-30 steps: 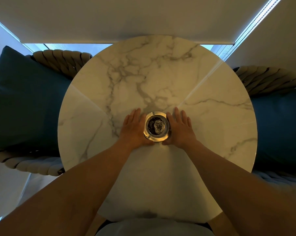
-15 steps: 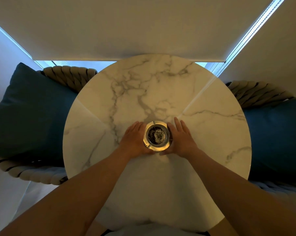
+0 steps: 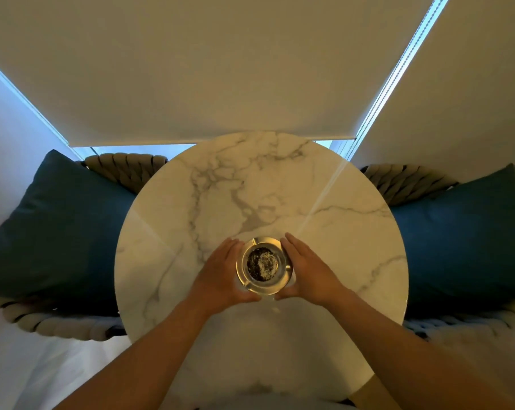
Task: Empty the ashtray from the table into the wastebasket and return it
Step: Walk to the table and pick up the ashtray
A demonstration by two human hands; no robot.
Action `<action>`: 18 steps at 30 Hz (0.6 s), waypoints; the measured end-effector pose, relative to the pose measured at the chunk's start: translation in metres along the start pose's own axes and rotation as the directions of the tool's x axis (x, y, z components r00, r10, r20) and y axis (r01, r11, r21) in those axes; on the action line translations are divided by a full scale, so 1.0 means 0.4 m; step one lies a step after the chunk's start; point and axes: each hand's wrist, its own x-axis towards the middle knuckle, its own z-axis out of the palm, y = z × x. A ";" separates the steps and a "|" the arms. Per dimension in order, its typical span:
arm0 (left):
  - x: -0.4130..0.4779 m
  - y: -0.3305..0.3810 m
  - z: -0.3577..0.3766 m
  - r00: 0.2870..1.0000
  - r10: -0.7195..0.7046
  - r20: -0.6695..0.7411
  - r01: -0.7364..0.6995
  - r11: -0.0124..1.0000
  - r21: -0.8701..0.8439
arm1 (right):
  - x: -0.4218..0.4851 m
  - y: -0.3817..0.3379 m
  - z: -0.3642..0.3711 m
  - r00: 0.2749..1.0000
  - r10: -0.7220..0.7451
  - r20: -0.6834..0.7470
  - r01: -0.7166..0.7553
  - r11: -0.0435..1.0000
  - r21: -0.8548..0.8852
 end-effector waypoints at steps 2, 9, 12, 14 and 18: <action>-0.034 0.006 -0.001 0.996 -0.064 0.062 0.064 0.998 0.006 | -0.036 -0.015 0.006 1.000 -0.024 -0.014 0.024 1.000 0.003; -0.118 0.016 -0.021 0.995 -0.053 0.079 0.053 0.999 0.006 | -0.120 -0.060 0.030 0.999 -0.024 -0.042 0.026 0.999 0.045; -0.138 0.012 -0.034 0.996 -0.047 0.076 0.047 0.999 -0.005 | -0.139 -0.083 0.039 0.997 -0.029 -0.069 0.033 0.997 0.064; -0.151 0.005 -0.040 0.996 -0.048 0.079 0.049 0.999 -0.016 | -0.149 -0.099 0.048 0.996 -0.029 -0.084 0.034 0.997 0.068; -0.167 -0.011 -0.049 0.994 -0.034 0.101 0.037 0.999 -0.020 | -0.162 -0.123 0.069 0.994 -0.013 -0.109 0.022 0.996 0.085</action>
